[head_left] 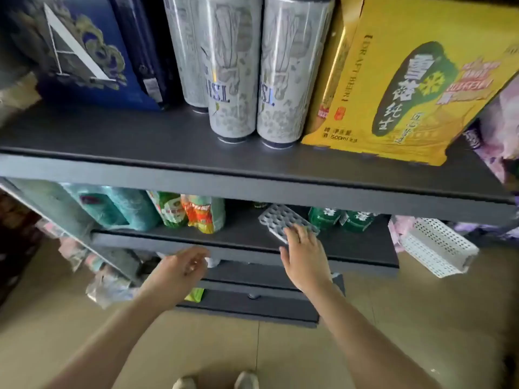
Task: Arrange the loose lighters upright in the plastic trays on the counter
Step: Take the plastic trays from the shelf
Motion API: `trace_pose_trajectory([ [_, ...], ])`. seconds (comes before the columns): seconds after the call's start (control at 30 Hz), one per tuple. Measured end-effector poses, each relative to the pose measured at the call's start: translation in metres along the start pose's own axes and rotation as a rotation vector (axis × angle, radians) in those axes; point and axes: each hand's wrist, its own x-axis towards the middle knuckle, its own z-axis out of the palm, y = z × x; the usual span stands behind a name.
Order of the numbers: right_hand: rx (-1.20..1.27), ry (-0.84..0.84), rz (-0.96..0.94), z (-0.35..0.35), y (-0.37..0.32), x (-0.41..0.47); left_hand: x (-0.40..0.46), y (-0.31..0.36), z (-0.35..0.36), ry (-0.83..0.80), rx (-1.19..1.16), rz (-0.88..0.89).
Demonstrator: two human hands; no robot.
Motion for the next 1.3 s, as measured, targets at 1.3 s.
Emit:
trace_pose_trajectory([
  [1.3,-0.072,-0.607,-0.811,0.076,-0.294,-0.017,-0.203,-0.198,-0.048,0.348,-0.129,-0.794],
])
